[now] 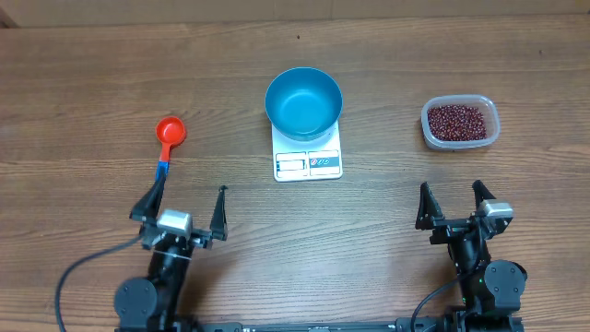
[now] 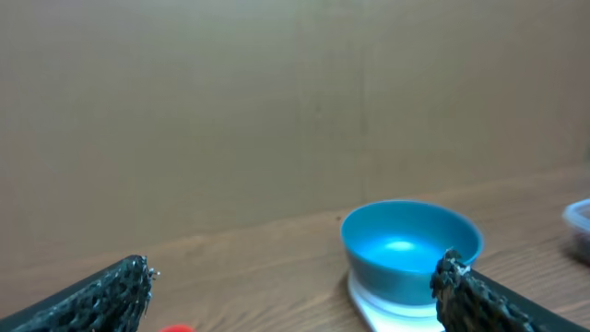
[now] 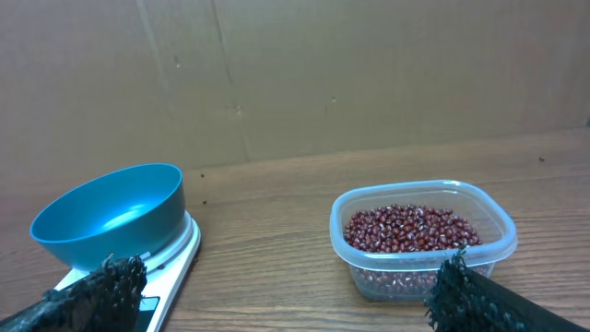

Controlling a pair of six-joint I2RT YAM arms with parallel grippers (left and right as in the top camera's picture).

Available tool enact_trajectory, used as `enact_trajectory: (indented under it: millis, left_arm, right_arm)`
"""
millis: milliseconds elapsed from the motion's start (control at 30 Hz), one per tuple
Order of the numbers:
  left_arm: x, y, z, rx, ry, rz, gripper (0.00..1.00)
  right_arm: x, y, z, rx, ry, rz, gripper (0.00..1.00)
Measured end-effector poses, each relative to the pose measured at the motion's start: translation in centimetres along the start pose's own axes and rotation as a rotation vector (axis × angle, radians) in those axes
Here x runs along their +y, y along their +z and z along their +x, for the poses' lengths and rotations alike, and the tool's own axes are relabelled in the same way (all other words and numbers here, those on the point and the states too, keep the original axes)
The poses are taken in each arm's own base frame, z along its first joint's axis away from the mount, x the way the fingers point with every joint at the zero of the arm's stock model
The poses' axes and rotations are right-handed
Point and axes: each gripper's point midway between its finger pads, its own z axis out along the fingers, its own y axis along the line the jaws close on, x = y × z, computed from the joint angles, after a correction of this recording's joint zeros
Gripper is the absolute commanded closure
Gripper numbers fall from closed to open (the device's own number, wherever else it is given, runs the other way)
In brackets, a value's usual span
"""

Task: Scoop item into bowl and weigh 150g on scale
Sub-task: 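Reach the left gripper down to the red scoop and grasp it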

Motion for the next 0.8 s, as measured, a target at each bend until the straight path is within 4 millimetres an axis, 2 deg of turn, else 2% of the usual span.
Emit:
enact_trajectory:
  millis: [167, 233, 267, 300, 367, 400, 467, 600, 700, 800]
  left_arm:
    - [-0.6, 3.2, -5.9, 0.022, 0.011, 0.089, 0.0]
    - [-0.7, 5.1, -7.4, 0.071, 0.018, 0.129, 0.0]
    - [-0.6, 6.8, -8.6, 0.102, 0.03, 0.151, 0.0]
    - [-0.6, 7.5, -8.0, 0.174, 0.023, 0.164, 0.0]
    - [-0.4, 9.6, -8.5, 0.266, 0.022, 0.19, 0.0]
    - [-0.1, 11.3, -9.1, 0.327, 0.023, 0.206, 0.0]
    - [0.2, 13.1, -9.2, 0.403, 0.015, 0.221, 0.0]
    - [-0.2, 17.6, -10.2, 0.451, -0.008, 0.311, 0.0]
    - [-1.2, 18.8, -8.7, 0.485, -0.074, 0.384, 0.0]
    - [-2.3, 19.6, -6.1, 0.545, -0.155, 0.455, 0.0]
  right_arm:
    - [0.0, 0.0, 0.0, -0.002, -0.001, 0.0, 0.0]
    - [0.0, 0.0, -0.1, -0.002, 0.0, 0.0, 0.0]
    - [0.0, 0.0, -0.1, -0.003, -0.001, 0.0, 0.0]
    - [0.0, 0.0, 0.0, -0.002, -0.001, 0.0, 0.0]
    - [0.0, 0.0, -0.1, -0.003, 0.0, 0.0, 0.0]
    - [0.0, 0.0, -0.1, -0.003, -0.001, 0.0, 0.0]
    - [0.0, 0.0, -0.1, -0.003, -0.001, 0.0, 0.0]
    - [0.0, 0.0, -0.1, -0.003, 0.0, 0.0, 0.0]
    - [0.0, 0.0, -0.1, -0.003, -0.001, 0.0, 0.0]
    - [0.0, 0.0, -0.1, -0.004, -0.001, 0.0, 0.0]
